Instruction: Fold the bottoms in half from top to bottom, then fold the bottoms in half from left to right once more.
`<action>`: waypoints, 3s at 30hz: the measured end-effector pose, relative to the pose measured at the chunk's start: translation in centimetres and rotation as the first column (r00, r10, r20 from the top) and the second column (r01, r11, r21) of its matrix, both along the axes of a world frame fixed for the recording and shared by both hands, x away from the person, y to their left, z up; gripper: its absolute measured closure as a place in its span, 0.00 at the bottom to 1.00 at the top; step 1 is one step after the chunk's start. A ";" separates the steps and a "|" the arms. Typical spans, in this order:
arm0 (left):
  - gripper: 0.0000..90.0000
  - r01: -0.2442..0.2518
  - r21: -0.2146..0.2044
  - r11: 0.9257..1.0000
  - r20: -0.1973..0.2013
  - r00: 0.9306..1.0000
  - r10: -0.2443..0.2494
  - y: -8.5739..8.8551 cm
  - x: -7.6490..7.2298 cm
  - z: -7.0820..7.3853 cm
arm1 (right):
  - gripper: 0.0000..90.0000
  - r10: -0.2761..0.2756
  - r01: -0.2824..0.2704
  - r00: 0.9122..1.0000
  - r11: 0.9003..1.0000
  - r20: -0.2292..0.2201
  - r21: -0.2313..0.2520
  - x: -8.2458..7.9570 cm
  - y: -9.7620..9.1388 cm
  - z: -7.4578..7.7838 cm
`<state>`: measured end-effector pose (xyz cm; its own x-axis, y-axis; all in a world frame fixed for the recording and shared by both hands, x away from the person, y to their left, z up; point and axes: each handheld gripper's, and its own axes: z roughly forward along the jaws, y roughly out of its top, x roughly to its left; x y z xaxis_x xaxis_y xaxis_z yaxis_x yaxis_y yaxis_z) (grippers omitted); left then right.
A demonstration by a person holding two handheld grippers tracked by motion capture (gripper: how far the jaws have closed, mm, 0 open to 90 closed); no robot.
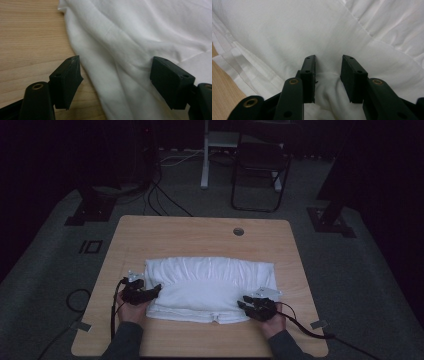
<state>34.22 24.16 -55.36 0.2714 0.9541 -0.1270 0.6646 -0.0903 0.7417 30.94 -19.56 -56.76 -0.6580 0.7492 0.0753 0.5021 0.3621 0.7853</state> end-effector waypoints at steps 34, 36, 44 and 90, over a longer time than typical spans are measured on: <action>0.96 0.019 -0.010 1.000 -0.013 1.000 -0.019 -0.7 -0.2 -0.4 | 0.67 0.015 -0.015 1.000 1.000 0.008 0.005 0.0 0.0 -0.1; 0.97 0.023 -0.031 0.999 -0.005 1.000 -0.023 -0.6 -0.3 -0.1 | 0.66 0.015 -0.015 1.000 1.000 0.007 0.007 0.0 0.1 -0.1; 0.97 0.040 -0.085 0.996 0.071 0.997 -0.034 0.1 -0.9 1.5 | 0.56 0.026 -0.027 1.000 0.998 0.008 0.054 0.2 -0.1 1.7; 0.20 0.001 -0.111 0.994 0.031 1.000 0.002 0.8 0.8 2.2 | 0.54 0.069 -0.069 0.995 0.998 0.070 0.004 5.2 9.1 2.9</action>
